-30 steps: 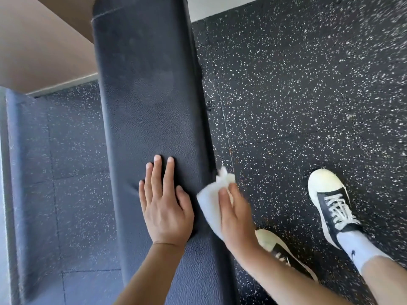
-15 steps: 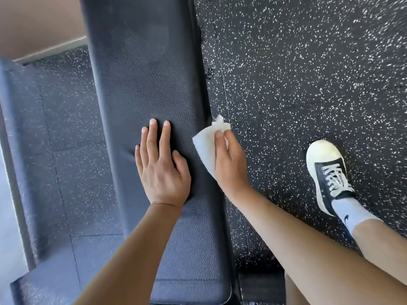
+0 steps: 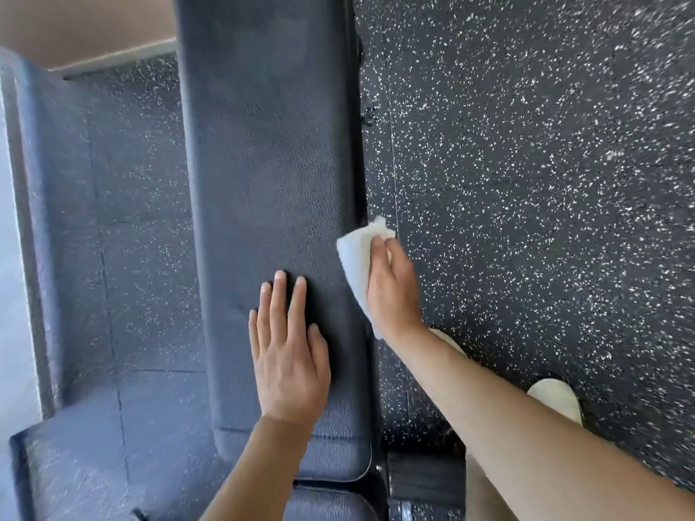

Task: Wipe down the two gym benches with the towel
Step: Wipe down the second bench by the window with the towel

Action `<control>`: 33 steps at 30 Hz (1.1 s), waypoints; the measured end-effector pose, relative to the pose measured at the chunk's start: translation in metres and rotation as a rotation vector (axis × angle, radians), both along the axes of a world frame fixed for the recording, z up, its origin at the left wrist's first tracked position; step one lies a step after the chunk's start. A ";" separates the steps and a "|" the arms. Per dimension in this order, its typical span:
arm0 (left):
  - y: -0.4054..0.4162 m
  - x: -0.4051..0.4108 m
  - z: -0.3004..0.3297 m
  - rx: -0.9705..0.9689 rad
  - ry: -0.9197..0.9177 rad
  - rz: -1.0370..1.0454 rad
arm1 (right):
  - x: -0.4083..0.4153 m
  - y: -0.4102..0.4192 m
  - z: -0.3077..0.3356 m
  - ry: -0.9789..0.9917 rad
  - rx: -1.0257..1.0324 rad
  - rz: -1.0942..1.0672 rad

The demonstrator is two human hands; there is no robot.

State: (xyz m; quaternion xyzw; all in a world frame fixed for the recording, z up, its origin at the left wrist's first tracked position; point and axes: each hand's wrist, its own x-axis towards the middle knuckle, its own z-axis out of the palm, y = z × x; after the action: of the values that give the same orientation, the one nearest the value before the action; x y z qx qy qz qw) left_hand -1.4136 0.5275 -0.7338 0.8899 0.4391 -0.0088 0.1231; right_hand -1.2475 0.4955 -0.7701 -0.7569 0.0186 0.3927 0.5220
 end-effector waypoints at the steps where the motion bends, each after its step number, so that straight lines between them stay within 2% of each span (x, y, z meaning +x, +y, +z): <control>1: -0.014 -0.012 0.000 0.006 0.014 0.007 | 0.008 0.008 -0.003 -0.013 0.008 0.002; 4: -0.033 -0.022 -0.008 0.050 0.010 0.059 | -0.002 -0.003 -0.012 -0.068 0.020 0.039; 7: -0.033 -0.020 -0.011 0.076 -0.002 0.071 | -0.057 -0.052 -0.009 -0.040 0.052 0.005; 12: -0.034 -0.024 -0.017 0.105 0.001 0.052 | -0.150 -0.140 0.003 -0.004 -0.006 0.013; 15: -0.034 -0.024 -0.018 0.125 -0.003 0.055 | -0.147 -0.135 0.004 0.004 -0.018 0.005; 19: -0.035 -0.024 -0.018 0.127 0.000 0.069 | -0.087 -0.073 0.002 -0.100 -0.004 -0.017; 23: -0.035 -0.023 -0.017 0.112 0.007 0.066 | -0.024 -0.018 0.005 -0.332 0.002 0.094; 28: -0.036 -0.018 -0.010 0.067 0.034 0.103 | -0.044 -0.049 0.021 -0.835 0.011 0.536; 33: -0.038 -0.015 -0.004 0.023 0.031 0.110 | -0.029 -0.048 0.031 -1.164 0.060 0.774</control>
State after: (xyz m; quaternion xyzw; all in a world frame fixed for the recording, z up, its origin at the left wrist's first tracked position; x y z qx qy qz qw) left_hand -1.4282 0.4899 -0.7374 0.8655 0.4894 -0.0108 0.1063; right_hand -1.2765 0.4477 -0.7386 -0.7817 -0.5457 0.0815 0.2906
